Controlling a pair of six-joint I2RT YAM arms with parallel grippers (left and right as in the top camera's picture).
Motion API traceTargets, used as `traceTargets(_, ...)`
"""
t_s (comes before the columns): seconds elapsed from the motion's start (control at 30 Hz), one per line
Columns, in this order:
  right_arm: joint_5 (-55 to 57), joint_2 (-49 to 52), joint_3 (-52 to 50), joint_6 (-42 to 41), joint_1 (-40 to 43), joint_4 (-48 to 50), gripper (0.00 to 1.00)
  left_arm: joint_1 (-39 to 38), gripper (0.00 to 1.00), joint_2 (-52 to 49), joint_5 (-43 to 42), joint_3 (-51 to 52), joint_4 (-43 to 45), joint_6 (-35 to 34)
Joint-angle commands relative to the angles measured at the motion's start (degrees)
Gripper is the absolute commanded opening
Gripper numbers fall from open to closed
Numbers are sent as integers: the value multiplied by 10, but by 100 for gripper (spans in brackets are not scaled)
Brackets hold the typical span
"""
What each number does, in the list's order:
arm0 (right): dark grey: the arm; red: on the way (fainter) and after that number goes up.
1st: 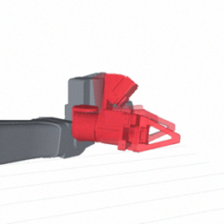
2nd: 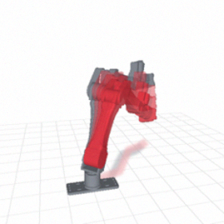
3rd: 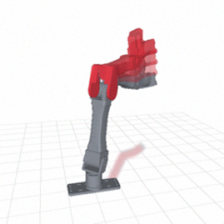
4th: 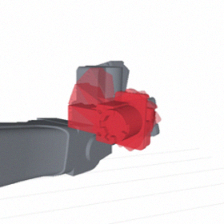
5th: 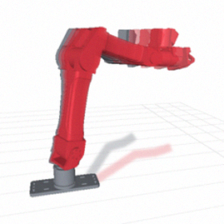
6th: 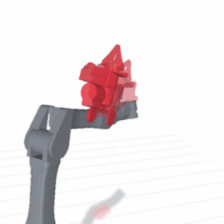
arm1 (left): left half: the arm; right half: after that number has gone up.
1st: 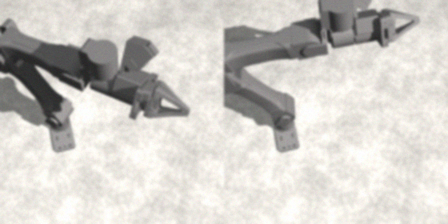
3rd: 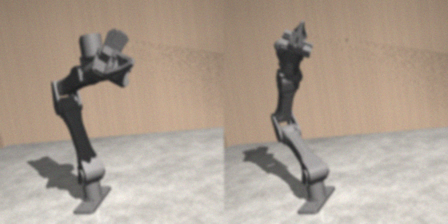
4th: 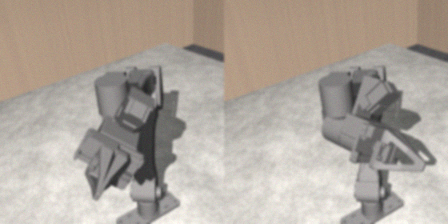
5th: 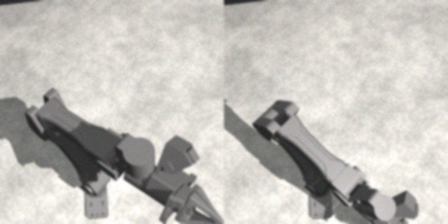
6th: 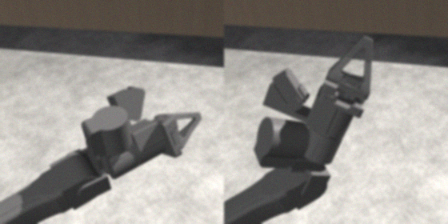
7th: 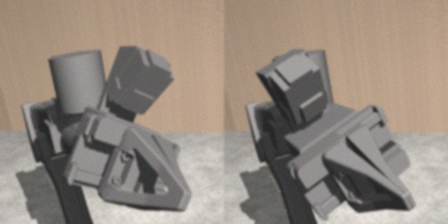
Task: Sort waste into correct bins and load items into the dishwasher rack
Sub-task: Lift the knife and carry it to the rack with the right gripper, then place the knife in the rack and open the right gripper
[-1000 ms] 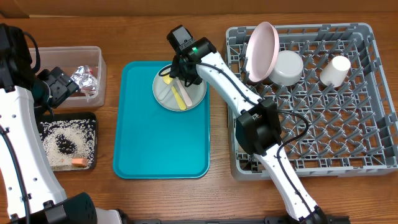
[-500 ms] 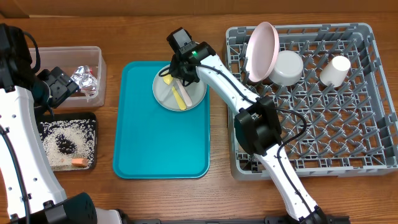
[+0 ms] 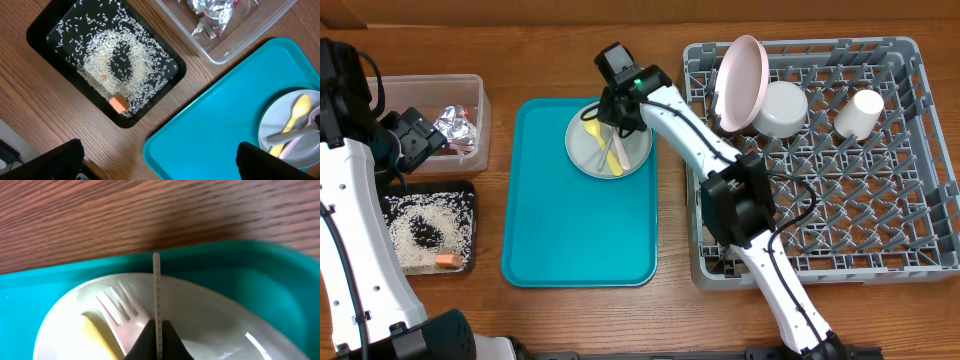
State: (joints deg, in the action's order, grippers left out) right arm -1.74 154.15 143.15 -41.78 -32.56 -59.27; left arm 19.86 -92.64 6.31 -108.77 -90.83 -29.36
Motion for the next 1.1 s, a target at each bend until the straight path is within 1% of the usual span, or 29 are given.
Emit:
traceTargets(0.0, -5, -5, 18, 25, 14, -19, 4, 0, 100, 1, 12, 3, 1, 11)
traceTargets(0.13, -11, -28, 37, 36, 18, -39, 4, 0, 100, 1, 12, 3, 1, 11)
traceTargets(0.23, -47, -42, 52, 77, 21, -43, 4, 0, 100, 1, 12, 3, 1, 11)
traceTargets(0.37, -69, -61, 59, 79, 28, -75, 4, 0, 100, 1, 12, 3, 1, 11)
traceTargets(0.43, -69, -74, 59, 97, 34, -89, 4, 0, 100, 1, 12, 3, 1, 11)
traceTargets(0.63, -62, -176, 59, 241, 81, -147, 4, 0, 100, 1, 12, 3, 1, 11)
traceTargets(0.77, 13, -231, 59, 295, 119, -205, 4, 0, 100, 1, 12, 3, 1, 11)
traceTargets(0.83, 40, -236, 59, 304, 136, -228, 4, 0, 100, 1, 12, 3, 1, 11)
traceTargets(0.93, 12, -224, 41, 334, 158, -253, 4, 0, 100, 1, 12, 3, 1, 11)
traceTargets(1.07, 22, -216, -16, 348, 158, -225, 4, 0, 100, 1, 12, 3, 1, 11)
